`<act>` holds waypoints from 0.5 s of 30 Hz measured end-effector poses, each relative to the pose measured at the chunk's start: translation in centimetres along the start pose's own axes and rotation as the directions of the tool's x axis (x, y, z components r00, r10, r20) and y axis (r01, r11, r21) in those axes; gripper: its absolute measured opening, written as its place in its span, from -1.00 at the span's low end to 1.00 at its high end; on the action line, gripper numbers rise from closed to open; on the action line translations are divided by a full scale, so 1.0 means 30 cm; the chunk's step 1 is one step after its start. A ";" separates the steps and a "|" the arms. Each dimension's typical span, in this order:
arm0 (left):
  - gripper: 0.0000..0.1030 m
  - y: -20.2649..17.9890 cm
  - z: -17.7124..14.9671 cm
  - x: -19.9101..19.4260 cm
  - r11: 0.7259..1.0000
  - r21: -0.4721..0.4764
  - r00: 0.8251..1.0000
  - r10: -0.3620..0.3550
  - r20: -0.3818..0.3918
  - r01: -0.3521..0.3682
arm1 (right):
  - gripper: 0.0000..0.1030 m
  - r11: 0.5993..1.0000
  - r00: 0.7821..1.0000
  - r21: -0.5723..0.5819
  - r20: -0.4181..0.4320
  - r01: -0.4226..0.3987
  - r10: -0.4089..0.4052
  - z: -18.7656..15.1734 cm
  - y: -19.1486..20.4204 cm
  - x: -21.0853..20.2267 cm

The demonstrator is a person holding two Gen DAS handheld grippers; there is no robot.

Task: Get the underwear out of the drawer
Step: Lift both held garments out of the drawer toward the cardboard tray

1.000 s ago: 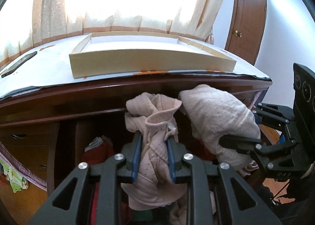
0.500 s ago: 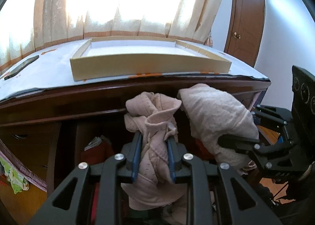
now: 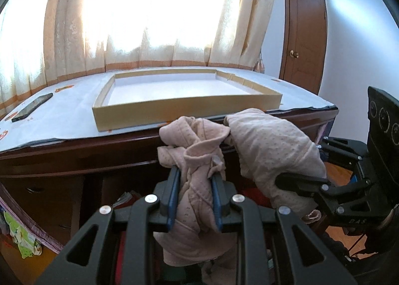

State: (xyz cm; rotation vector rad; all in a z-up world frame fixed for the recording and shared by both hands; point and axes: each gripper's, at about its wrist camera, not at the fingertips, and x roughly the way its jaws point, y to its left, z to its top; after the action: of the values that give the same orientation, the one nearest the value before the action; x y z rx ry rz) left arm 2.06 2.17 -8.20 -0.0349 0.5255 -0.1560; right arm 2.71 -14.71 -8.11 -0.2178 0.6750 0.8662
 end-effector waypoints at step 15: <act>-0.58 -0.027 0.029 -0.065 0.999 0.044 0.995 0.019 0.099 -0.024 | -0.19 1.000 0.995 -0.003 0.100 0.020 -0.020 0.009 -0.004 -0.081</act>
State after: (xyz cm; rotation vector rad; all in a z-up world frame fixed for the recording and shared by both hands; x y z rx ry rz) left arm 0.72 1.66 -6.41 0.0066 0.4231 -0.1442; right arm 1.80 -16.20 -6.40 -0.1828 0.5768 0.8537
